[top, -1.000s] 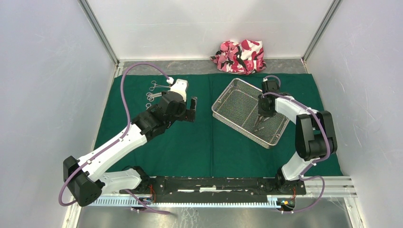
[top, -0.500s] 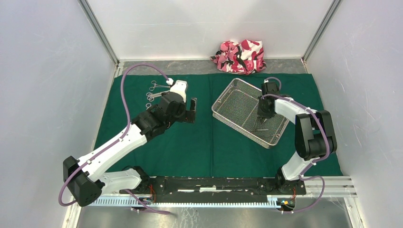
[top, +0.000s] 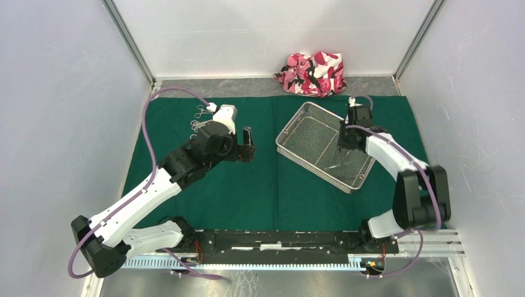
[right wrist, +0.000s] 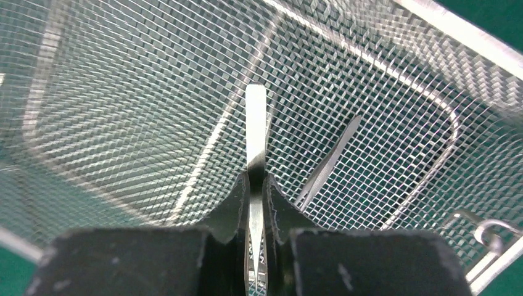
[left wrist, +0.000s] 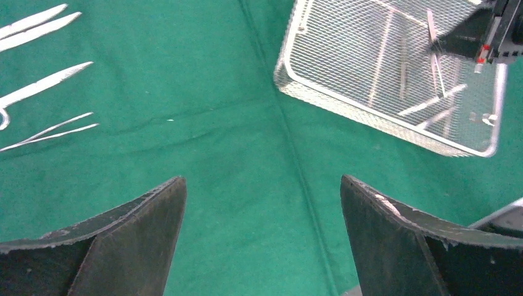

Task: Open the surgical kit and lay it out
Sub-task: Pick up the medical item from the container, then place the medical item in the surgical kit.

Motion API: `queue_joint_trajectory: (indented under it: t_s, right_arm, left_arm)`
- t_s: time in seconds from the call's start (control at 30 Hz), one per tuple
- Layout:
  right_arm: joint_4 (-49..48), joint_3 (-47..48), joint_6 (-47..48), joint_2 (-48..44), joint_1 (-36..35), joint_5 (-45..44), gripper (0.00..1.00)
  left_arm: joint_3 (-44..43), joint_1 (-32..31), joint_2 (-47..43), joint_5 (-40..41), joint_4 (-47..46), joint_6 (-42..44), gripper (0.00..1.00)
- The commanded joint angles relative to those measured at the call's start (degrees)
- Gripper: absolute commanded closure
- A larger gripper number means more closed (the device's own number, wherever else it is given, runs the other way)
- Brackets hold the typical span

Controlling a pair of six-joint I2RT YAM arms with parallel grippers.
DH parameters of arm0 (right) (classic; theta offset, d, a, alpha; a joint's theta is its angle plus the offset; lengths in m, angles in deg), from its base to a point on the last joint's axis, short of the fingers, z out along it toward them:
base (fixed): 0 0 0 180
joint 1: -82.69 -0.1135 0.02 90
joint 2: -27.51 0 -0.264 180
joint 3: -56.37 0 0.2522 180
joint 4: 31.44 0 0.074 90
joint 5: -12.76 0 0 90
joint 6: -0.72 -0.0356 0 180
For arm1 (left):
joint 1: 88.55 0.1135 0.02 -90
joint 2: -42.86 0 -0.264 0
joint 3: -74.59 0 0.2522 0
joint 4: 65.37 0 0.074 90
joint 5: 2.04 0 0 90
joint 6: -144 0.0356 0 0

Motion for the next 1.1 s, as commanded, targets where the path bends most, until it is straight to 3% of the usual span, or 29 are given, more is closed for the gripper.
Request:
queue_joint_trajectory:
  t_s: [0.0,0.13,0.23,0.37,0.57,0.77,1.07]
  right_arm:
    - [-3.5,2.2,3.5,-11.4,-0.1,4.5,0.93]
    - [-5.7,3.3,6.5,-16.4,-2.0,15.9,0.93]
    - [-6.3,4.7,7.2,-17.4,-7.2,23.5,0.95]
    - [-15.6,0.9,0.2,-20.0,-15.5,31.9,0.98]
    - [-30.4,-5.4,-11.3,-21.7,-22.3,38.2,1.0]
    - [-32.5,-6.4,-13.8,-20.5,-25.5,38.4,1.0]
    - [-33.4,-6.7,-14.1,-19.3,-27.8,37.8,1.0]
  left_arm:
    - [-1.3,0.3,-4.0,-6.6,-3.5,-6.6,0.0]
    - [2.2,0.3,-5.3,-15.1,-13.4,-13.8,0.02]
    - [3.6,0.3,-3.2,-21.1,-19.7,-19.8,0.07]
    - [4.0,0.2,1.5,-24.5,-25.5,-26.8,0.17]
    - [6.4,-0.6,4.1,-19.0,-28.3,-32.5,0.25]
    - [8.3,-1.1,3.9,-14.4,-28.2,-32.7,0.29]
    - [8.2,-1.1,4.2,-11.0,-26.0,-32.8,0.52]
